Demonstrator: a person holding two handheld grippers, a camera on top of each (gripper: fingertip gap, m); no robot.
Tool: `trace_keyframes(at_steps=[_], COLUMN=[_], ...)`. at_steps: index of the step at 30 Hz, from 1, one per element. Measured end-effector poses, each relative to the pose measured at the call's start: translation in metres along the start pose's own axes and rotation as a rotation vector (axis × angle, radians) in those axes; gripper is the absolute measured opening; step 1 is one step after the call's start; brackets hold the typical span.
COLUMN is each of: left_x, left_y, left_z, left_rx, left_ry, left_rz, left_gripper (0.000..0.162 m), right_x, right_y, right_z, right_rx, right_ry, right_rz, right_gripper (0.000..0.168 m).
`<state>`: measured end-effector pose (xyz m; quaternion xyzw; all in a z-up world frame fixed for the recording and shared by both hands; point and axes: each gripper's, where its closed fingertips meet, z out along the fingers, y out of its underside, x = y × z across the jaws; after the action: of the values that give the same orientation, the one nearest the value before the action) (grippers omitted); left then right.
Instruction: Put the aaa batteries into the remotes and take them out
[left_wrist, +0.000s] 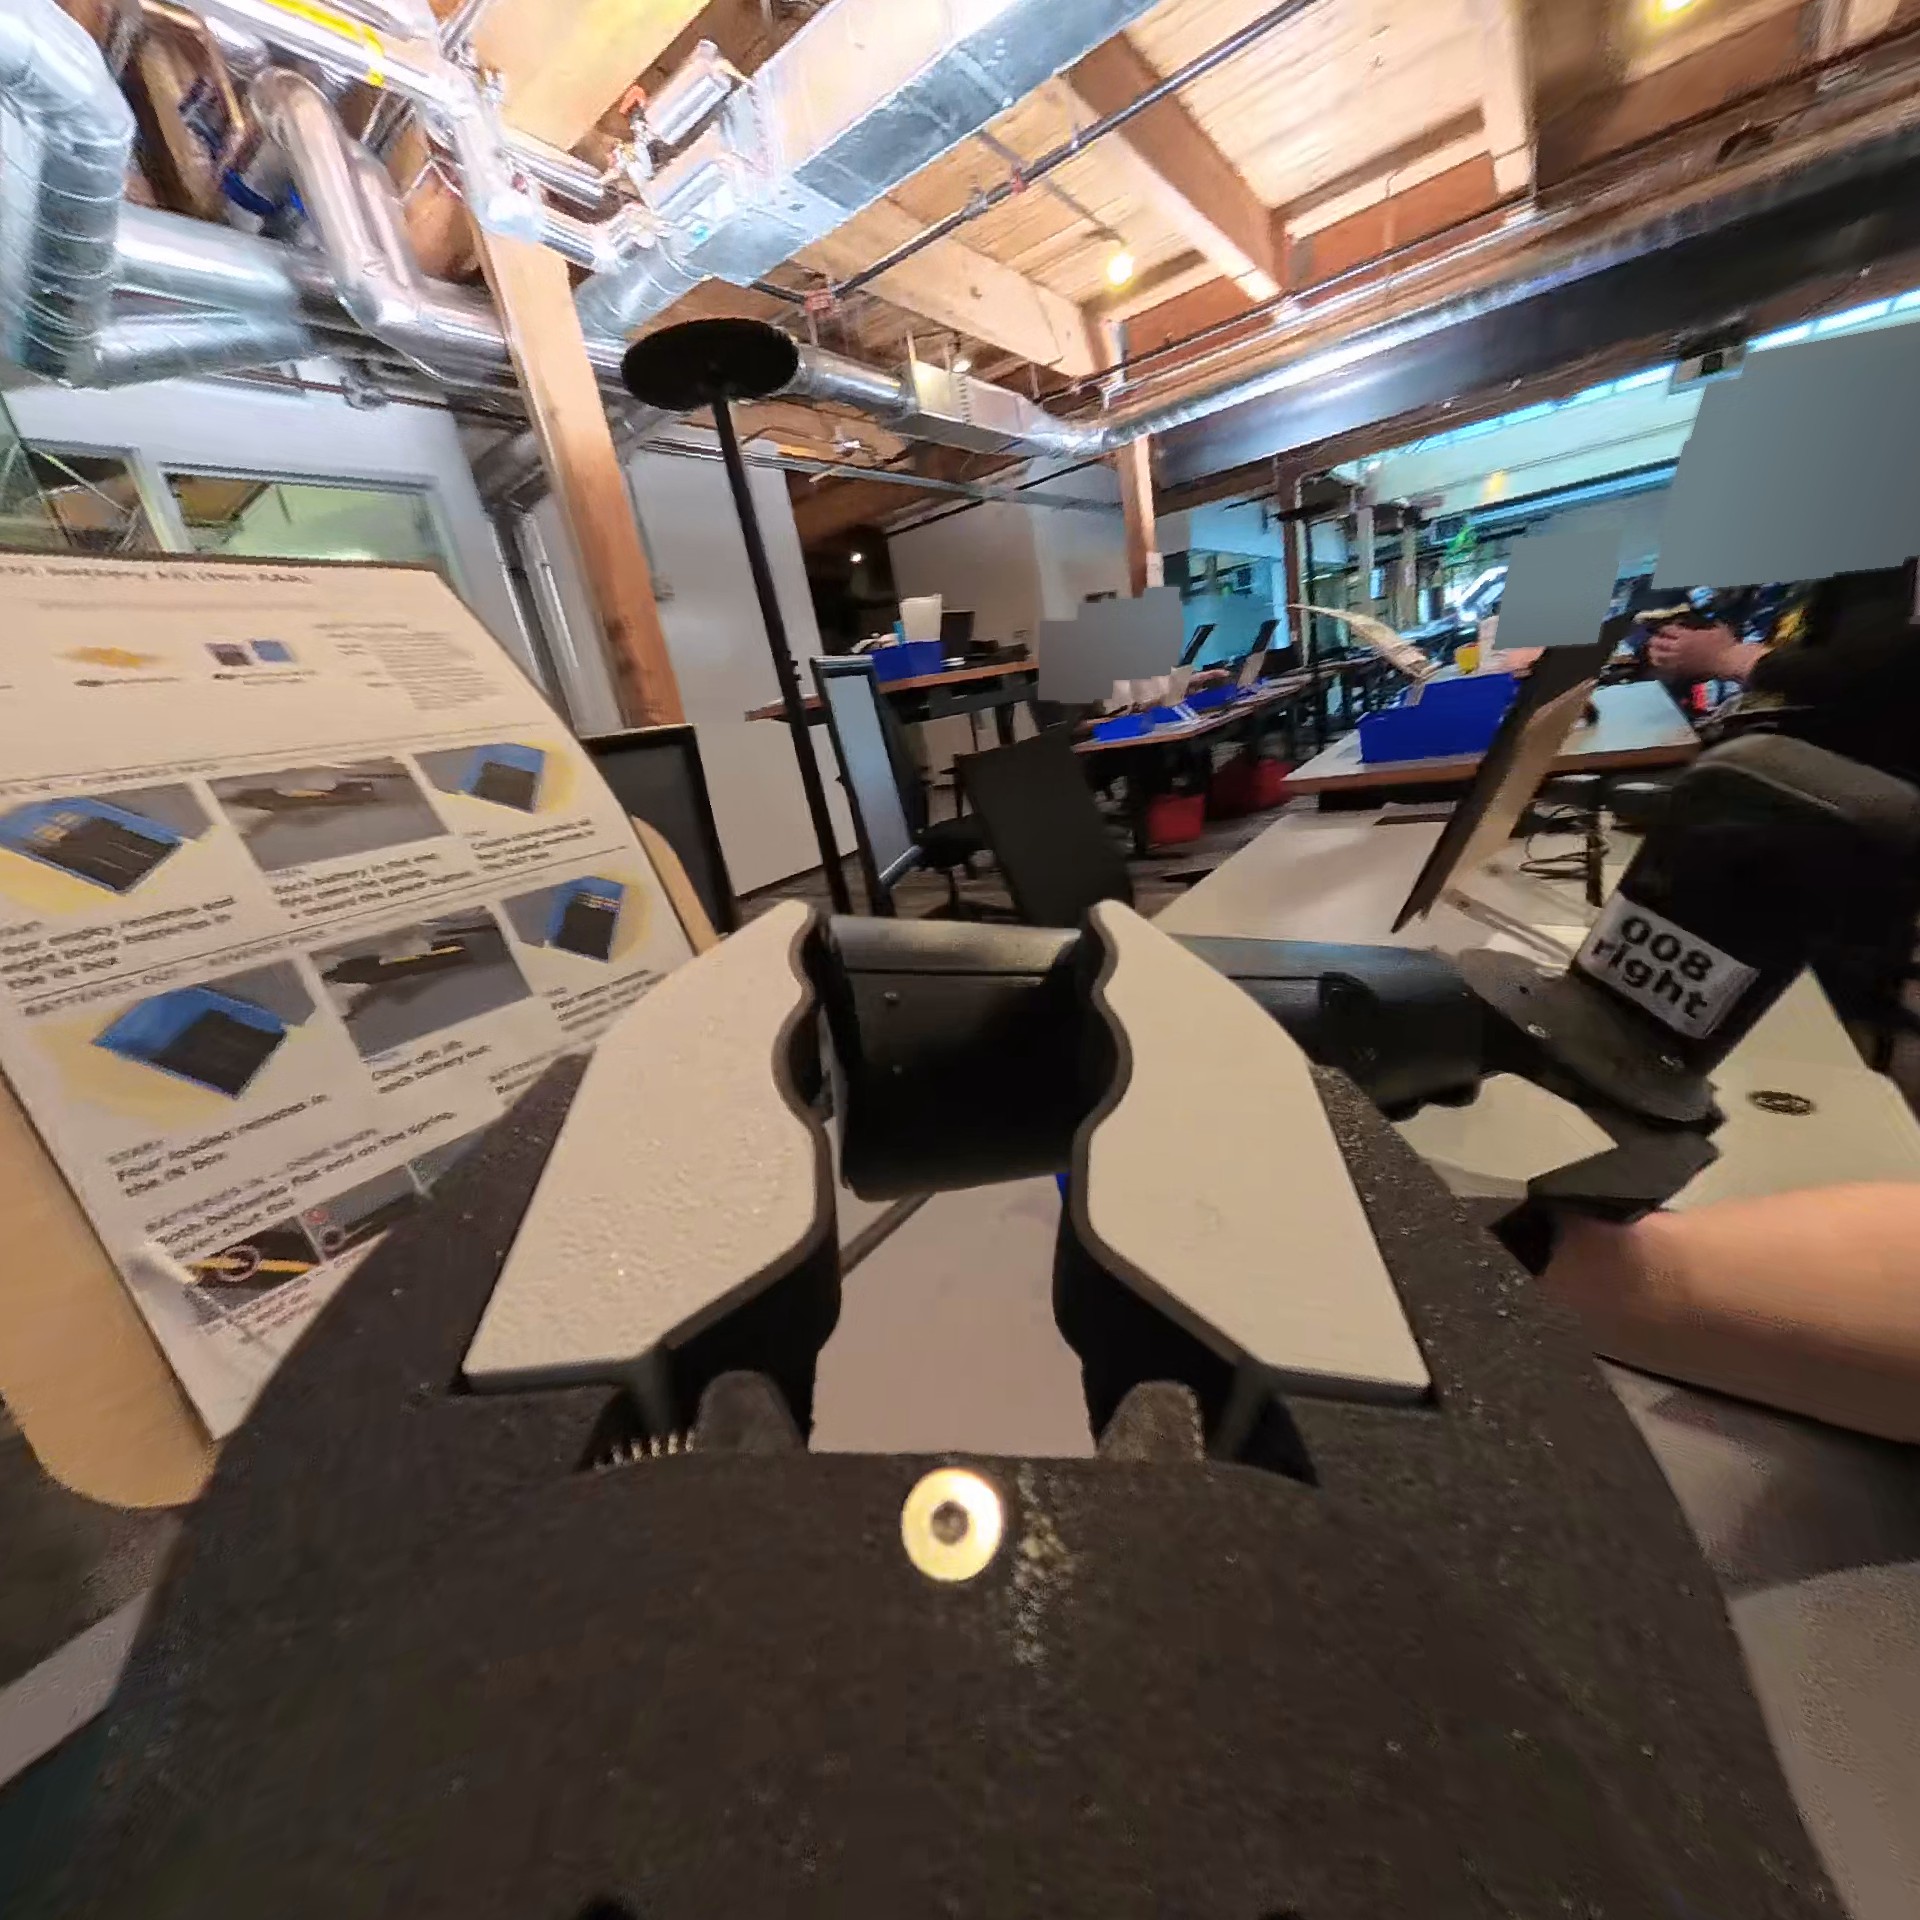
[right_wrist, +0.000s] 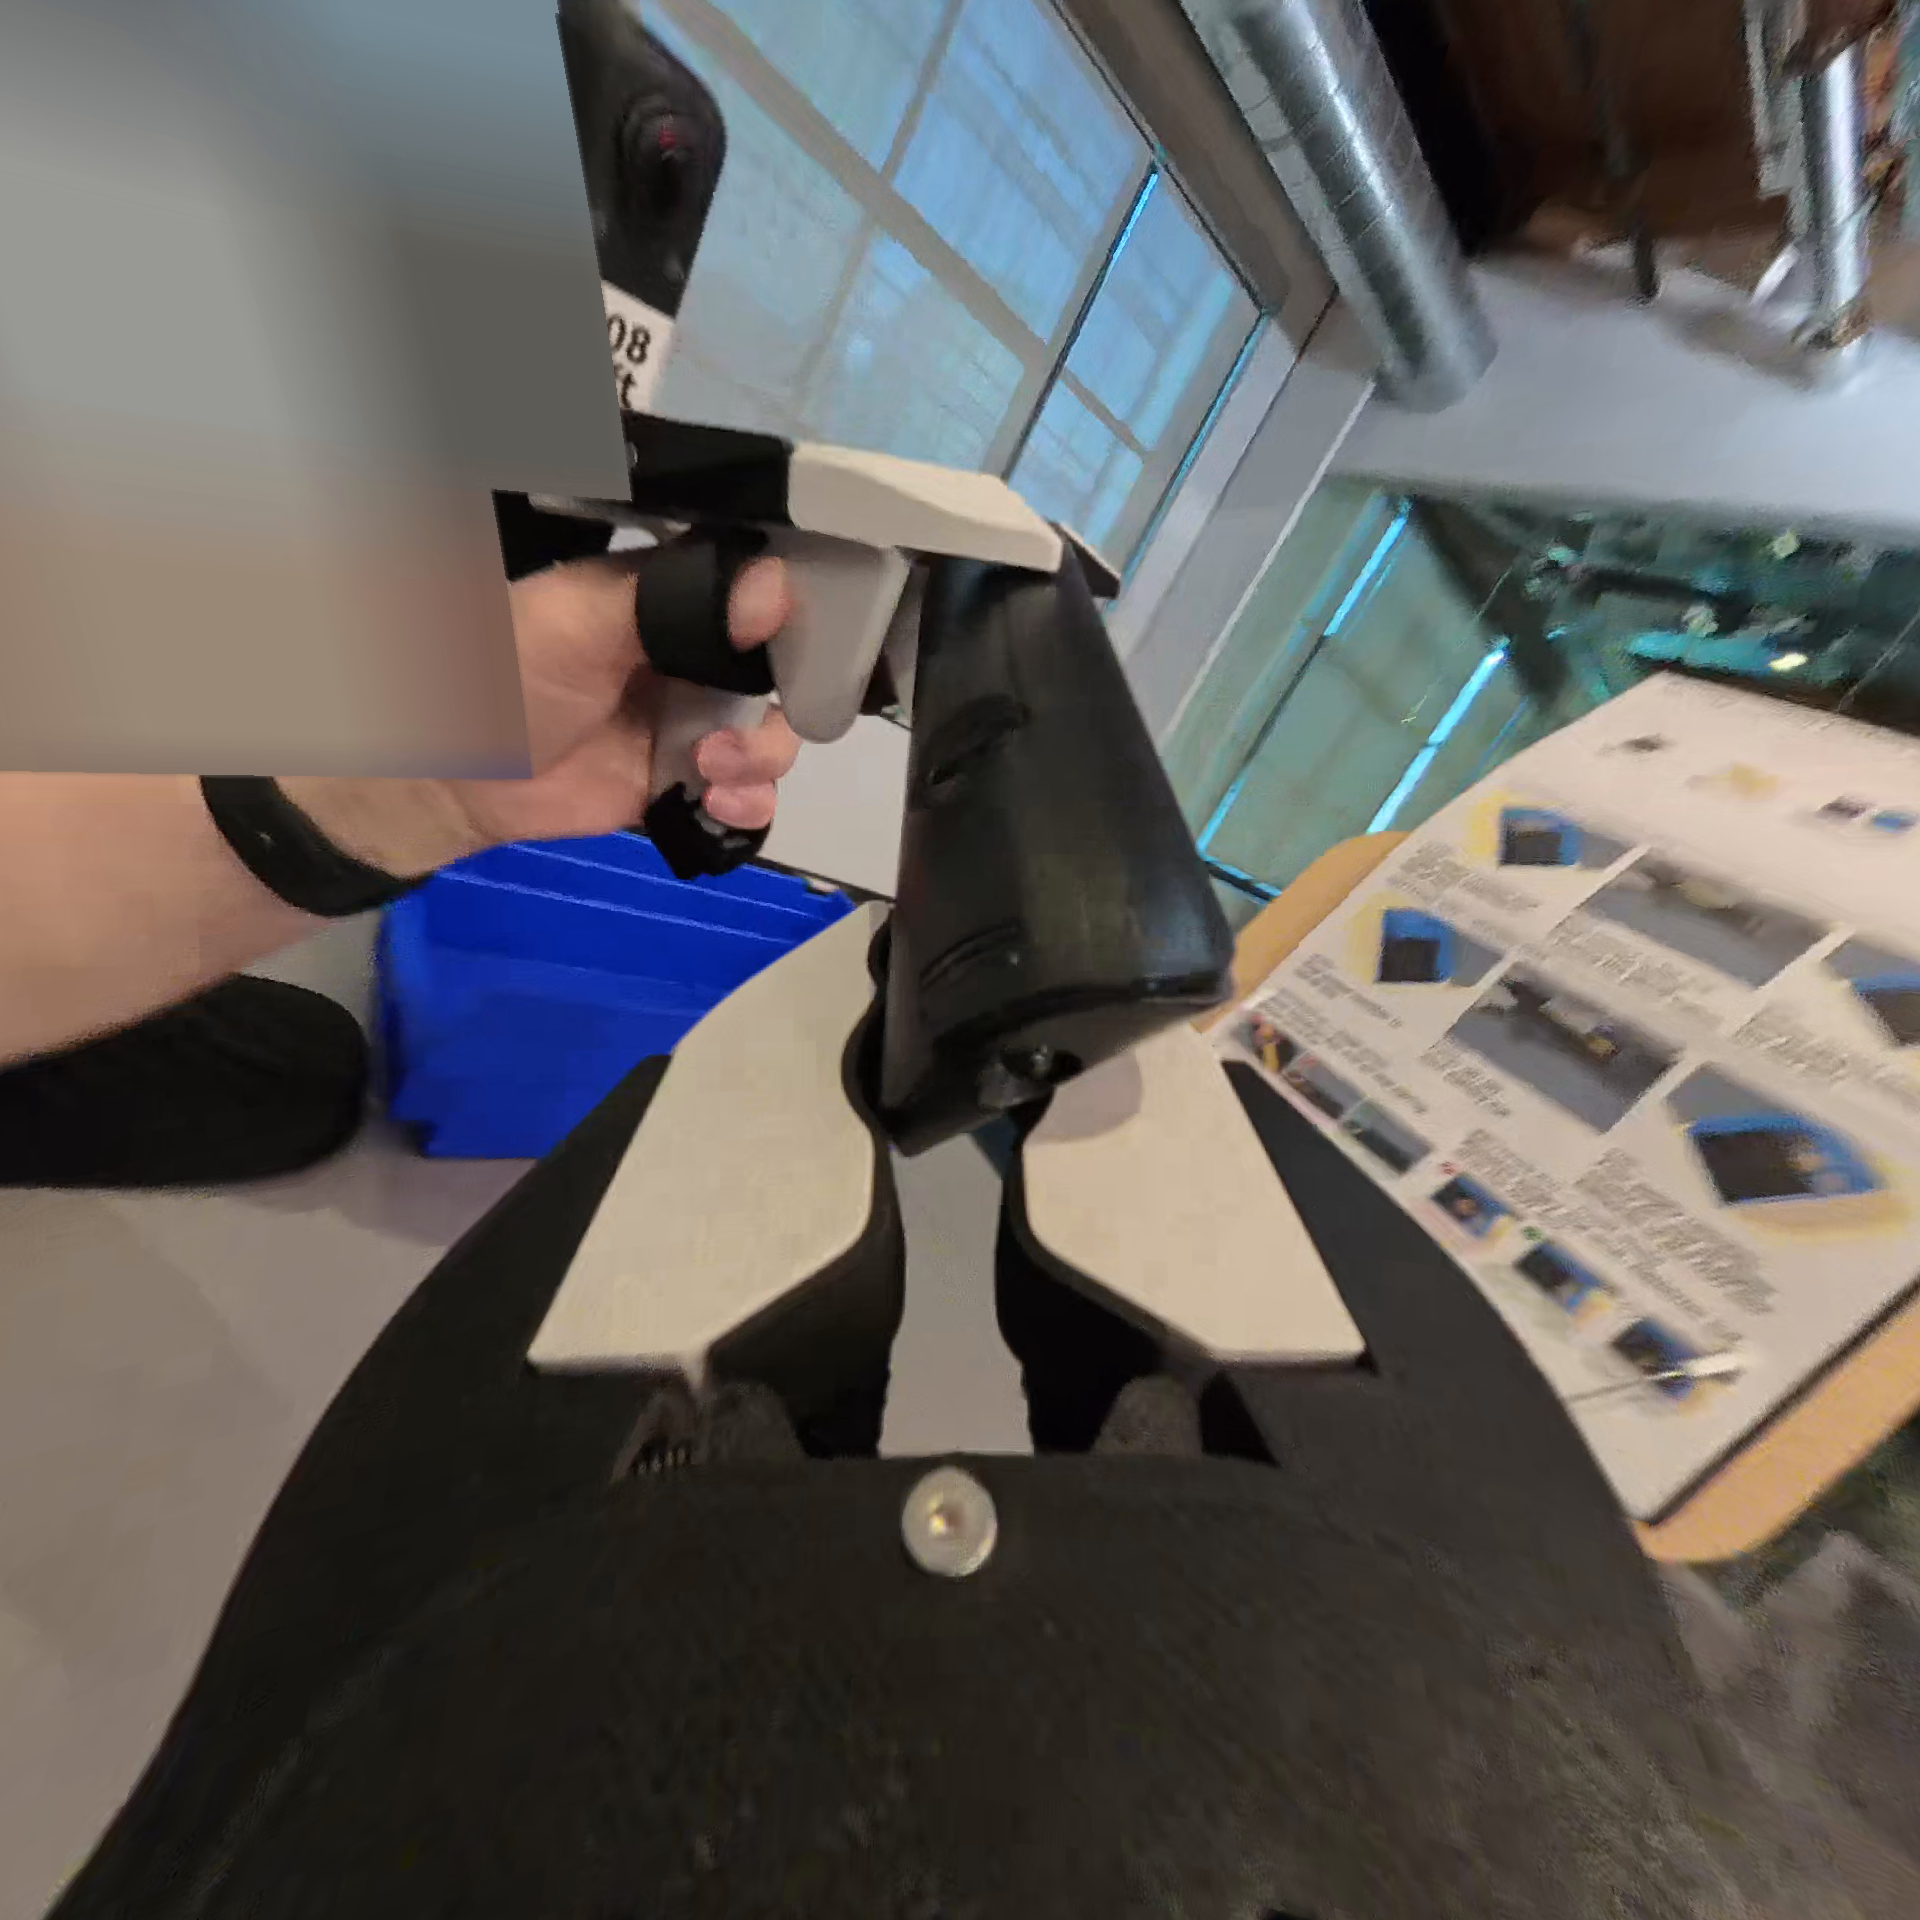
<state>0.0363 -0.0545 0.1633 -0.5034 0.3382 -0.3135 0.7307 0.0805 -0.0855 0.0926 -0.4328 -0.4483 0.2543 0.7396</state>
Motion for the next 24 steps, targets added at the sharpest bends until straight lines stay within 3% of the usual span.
trace_keyframes(at_steps=[4, 9, 12, 17, 24], left_x=[-0.007, -0.032, -0.033, -0.016, -0.001], left_y=[0.012, 0.004, 0.000, 0.012, 0.023], left_z=[0.003, -0.011, -0.016, -0.018, -0.014], left_rx=[-0.088, -0.078, -0.072, -0.175, -0.241], left_ry=[0.005, -0.069, -0.017, 0.165, 0.183], left_rz=[-0.089, -0.143, -0.231, -0.361, -0.160], left_gripper=[0.049, 0.069, 0.079, 0.086, 0.076], right_x=[0.001, 0.014, 0.021, 0.014, 0.002], right_y=[0.004, 0.005, 0.003, 0.004, 0.003], right_z=[0.001, -0.003, -0.006, -0.006, -0.007], right_rx=[0.030, 0.082, 0.123, 0.132, 0.136], right_ry=[-0.076, -0.076, -0.093, -0.158, -0.158], right_rz=[0.181, 0.307, 0.371, 0.312, 0.101], right_gripper=[0.015, 0.015, 0.015, 0.015, 0.016])
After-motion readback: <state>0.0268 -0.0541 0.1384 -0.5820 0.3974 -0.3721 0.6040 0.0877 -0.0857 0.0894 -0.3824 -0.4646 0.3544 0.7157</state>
